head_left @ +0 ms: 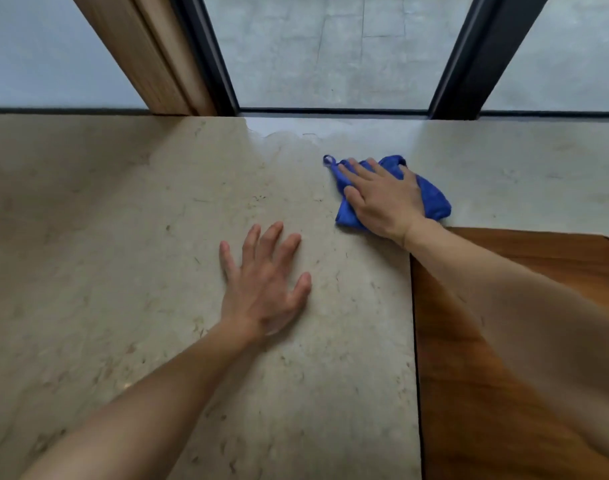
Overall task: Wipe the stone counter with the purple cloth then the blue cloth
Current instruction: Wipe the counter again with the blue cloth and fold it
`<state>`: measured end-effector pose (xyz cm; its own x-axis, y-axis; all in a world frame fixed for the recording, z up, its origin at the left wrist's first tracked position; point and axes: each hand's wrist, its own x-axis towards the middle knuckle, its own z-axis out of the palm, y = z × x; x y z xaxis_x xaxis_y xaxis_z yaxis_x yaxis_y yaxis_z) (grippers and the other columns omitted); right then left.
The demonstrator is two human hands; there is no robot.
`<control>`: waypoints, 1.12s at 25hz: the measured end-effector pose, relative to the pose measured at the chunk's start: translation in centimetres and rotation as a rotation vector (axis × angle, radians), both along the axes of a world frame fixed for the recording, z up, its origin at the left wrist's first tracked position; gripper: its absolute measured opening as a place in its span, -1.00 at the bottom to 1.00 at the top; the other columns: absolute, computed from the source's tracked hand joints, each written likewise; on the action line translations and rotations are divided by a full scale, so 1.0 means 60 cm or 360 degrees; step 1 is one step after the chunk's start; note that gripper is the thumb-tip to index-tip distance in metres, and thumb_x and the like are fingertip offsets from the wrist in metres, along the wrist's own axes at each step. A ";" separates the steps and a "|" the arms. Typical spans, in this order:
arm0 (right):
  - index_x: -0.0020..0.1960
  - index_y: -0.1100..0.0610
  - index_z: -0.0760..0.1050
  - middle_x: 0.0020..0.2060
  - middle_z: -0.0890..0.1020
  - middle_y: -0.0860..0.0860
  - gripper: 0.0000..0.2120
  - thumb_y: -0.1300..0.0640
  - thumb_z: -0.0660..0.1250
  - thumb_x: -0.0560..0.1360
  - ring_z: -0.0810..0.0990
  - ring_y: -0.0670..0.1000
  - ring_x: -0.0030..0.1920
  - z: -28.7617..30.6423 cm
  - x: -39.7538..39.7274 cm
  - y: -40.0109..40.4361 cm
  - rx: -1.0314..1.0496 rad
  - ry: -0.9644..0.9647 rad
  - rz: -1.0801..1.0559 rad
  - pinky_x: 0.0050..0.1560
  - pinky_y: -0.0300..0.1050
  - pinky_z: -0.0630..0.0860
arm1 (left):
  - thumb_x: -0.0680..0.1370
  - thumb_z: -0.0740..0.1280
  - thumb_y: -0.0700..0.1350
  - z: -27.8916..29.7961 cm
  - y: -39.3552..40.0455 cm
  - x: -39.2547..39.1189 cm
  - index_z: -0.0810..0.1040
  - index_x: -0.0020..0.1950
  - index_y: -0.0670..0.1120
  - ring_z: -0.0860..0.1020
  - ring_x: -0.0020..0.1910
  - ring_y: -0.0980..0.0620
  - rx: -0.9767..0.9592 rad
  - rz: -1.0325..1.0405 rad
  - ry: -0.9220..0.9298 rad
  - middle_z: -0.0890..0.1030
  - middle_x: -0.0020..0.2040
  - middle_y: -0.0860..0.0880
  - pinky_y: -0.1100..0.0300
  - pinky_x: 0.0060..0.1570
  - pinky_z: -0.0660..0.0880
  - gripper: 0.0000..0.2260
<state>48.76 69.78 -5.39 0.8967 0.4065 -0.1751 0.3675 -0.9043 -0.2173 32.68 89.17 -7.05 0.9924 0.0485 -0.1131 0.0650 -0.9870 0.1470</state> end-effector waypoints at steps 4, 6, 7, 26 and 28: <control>0.59 -0.23 -0.05 0.58 0.03 -0.25 -0.51 -0.13 -0.16 0.66 -0.01 -0.10 0.58 -0.002 -0.221 -0.018 -0.0030 -0.0003 -0.0006 0.50 0.22 -0.06 | 0.52 0.07 0.18 -0.004 -0.002 -0.003 0.30 0.38 0.08 0.13 0.52 -0.09 -0.0085 0.0022 -0.0202 0.24 0.50 -0.01 -0.42 0.40 0.00 -0.55; 0.58 -0.19 0.07 0.57 0.13 -0.22 -0.51 -0.13 -0.14 0.66 0.10 -0.08 0.57 -0.007 -0.365 -0.028 -0.0035 -0.0094 -0.0005 0.49 0.22 0.05 | 0.55 0.10 0.13 0.000 -0.006 -0.015 0.35 0.35 0.06 0.20 0.48 -0.10 -0.0040 0.0037 -0.0255 0.31 0.46 -0.05 -0.35 0.39 0.11 -0.60; 0.56 -0.17 0.15 0.55 0.21 -0.20 -0.51 -0.13 -0.11 0.65 0.18 -0.06 0.55 -0.008 -0.444 -0.032 -0.0027 -0.0152 -0.0022 0.46 0.21 0.13 | 0.55 0.10 0.12 0.003 -0.009 -0.030 0.37 0.35 0.05 0.23 0.47 -0.11 -0.0021 0.0047 -0.0267 0.32 0.46 -0.07 -0.32 0.38 0.15 -0.61; 0.55 -0.10 0.23 0.50 0.33 -0.13 -0.51 -0.12 0.01 0.63 0.29 0.04 0.51 -0.023 -0.868 0.123 -0.0079 -0.0162 -0.0540 0.41 0.35 0.21 | 0.58 0.16 0.23 0.028 0.127 -0.187 0.17 0.54 0.15 0.06 0.54 -0.19 0.0119 -0.0296 -0.0176 0.10 0.57 -0.05 -0.48 0.34 0.12 -0.46; 0.57 -0.12 0.15 0.53 0.27 -0.16 -0.50 -0.13 -0.05 0.64 0.25 0.03 0.53 -0.033 -0.753 0.119 -0.0103 -0.0187 -0.0680 0.43 0.35 0.14 | 0.56 0.12 0.31 0.021 0.162 -0.155 0.16 0.54 0.22 0.02 0.56 -0.22 0.0178 -0.0313 -0.0103 0.08 0.59 -0.04 -0.51 0.34 0.08 -0.44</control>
<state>3.56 76.93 -7.34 0.9971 -0.0130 -0.0751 -0.0231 -0.9906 -0.1346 23.40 98.92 -5.79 0.9890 -0.1378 -0.0535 -0.1361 -0.9901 0.0339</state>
